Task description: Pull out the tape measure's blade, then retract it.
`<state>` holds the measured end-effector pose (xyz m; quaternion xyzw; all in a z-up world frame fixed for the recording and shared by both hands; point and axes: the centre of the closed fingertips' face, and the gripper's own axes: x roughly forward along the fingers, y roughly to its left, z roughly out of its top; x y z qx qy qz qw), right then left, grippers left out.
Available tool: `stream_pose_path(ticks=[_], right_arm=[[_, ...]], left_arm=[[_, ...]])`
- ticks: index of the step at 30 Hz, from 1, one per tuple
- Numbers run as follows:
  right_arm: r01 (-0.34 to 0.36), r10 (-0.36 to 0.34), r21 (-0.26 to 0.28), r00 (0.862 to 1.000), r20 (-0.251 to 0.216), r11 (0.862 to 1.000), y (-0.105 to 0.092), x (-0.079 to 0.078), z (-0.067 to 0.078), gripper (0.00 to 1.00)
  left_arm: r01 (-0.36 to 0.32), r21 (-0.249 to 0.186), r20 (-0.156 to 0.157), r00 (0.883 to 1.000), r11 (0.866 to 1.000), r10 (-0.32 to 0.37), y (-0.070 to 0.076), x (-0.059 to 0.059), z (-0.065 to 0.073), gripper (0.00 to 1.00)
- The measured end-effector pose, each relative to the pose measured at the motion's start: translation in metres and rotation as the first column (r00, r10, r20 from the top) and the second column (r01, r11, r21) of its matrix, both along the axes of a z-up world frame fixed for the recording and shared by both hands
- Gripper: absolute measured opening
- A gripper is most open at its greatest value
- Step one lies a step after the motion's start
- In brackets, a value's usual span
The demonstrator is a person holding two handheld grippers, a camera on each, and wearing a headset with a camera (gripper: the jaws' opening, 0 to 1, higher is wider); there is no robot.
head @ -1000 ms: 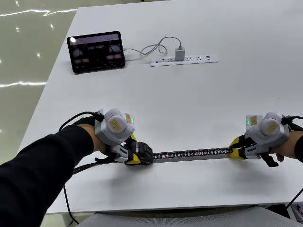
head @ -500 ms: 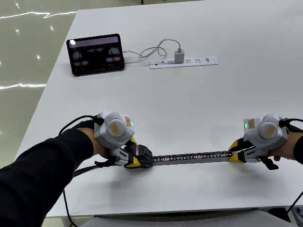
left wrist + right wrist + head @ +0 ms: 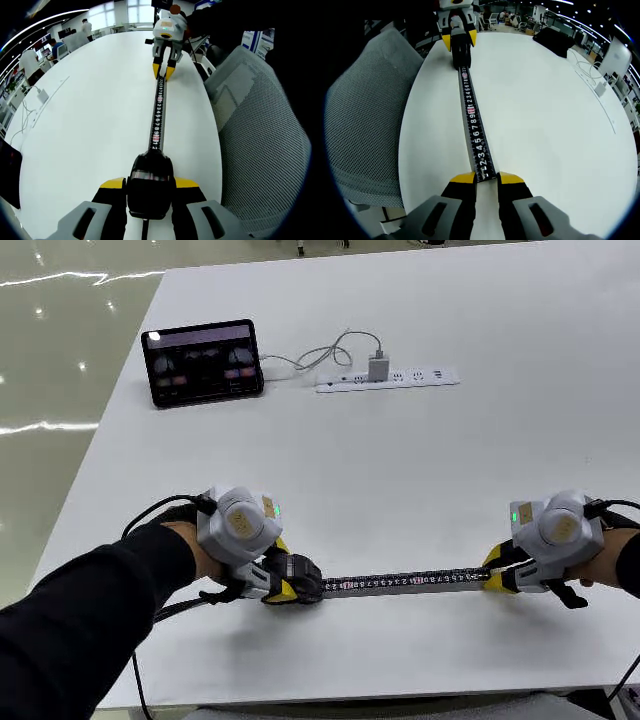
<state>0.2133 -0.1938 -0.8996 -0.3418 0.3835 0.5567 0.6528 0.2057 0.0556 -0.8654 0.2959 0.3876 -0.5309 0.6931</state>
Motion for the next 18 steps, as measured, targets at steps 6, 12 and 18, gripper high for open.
stream_pose_path(ticks=[6, 12, 18], right_arm=[[-0.035, 0.035, -0.032, 0.999, -0.006, 0.999, -0.0002, -0.0002, -0.0004, 0.12], [-0.048, 0.048, -0.038, 0.999, 0.006, 0.998, 0.0005, 0.0003, -0.0006, 0.12], [-0.028, 0.029, -0.037, 0.999, 0.016, 0.999, -0.0009, 0.0005, 0.0002, 0.13]], left_arm=[[0.036, 0.049, 0.002, 0.999, 0.998, -0.036, -0.0008, -0.0005, -0.0005, 0.30], [0.046, 0.060, -0.001, 0.999, 0.997, -0.046, 0.0003, -0.0006, -0.0011, 0.30], [0.044, 0.060, 0.004, 0.999, 0.997, -0.045, 0.0001, -0.0009, -0.0006, 0.31]])
